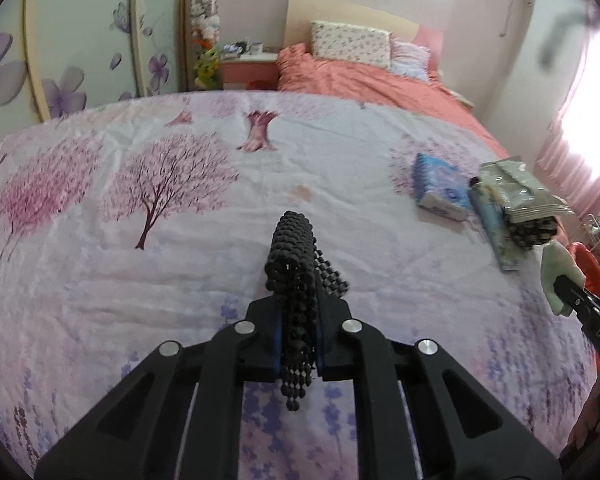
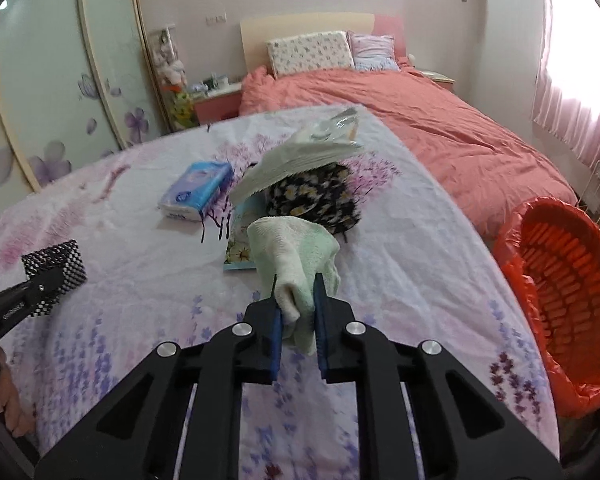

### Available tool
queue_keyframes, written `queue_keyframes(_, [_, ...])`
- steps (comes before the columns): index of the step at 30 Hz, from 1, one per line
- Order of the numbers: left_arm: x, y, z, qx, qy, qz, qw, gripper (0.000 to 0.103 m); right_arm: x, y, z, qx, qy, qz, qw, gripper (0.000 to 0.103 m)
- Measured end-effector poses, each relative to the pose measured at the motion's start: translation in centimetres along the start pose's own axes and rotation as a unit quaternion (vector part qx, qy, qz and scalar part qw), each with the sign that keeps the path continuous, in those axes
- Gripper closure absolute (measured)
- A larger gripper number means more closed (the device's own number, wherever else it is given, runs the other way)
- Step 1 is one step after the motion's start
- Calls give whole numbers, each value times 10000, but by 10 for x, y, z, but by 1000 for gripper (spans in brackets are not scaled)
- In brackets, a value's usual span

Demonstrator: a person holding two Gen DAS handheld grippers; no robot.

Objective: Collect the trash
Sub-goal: 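Carry the towel and mesh pad to the orange basket and release both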

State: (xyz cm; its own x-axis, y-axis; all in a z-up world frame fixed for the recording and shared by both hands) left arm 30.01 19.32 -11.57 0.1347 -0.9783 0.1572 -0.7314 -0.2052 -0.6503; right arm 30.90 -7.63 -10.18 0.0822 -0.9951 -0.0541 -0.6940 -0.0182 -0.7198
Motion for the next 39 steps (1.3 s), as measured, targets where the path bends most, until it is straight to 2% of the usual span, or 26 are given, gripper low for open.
queue_keyframes(10, [66, -7, -49, 365, 289, 498, 9977, 91, 39, -6, -48, 477, -249, 320, 9980, 90])
queue_keyframes(19, [158, -4, -85, 507, 1013, 849, 9899, 91, 98, -15, -90, 922, -164, 906, 9915, 90])
queue_keyframes(25, [224, 4, -101, 458, 1611, 1103, 9797, 91, 144, -13, -117, 1171, 84, 1255, 9851, 90])
queue_keyframes(28, [262, 11, -108, 461, 1872, 1286, 9728, 91, 167, -11, -129, 1292, 346, 1336, 9820, 90])
queue_keyframes(32, [316, 23, -112, 399, 2287, 1528, 9606, 91, 195, -5, -133, 1332, 566, 1436, 9790, 90])
queue_keyframes(39, [391, 47, -98, 141, 2773, 1906, 9416, 90, 239, 6, -129, 1335, 706, 1705, 9737, 90])
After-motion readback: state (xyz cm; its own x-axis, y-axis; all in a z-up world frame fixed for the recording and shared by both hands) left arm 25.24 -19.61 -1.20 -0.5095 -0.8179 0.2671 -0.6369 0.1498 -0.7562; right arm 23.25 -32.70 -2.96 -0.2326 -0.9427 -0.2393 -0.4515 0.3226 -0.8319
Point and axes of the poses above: each gripper's, at about its wrist camera, not at the fingertips, and z roughly the way its jaws point, x to its right, y to its underside, the point moved 5 cm from there along z, roughly the way its jaws point, and after that the axes turned 4 degrees about -z, right-handed, at the moved point
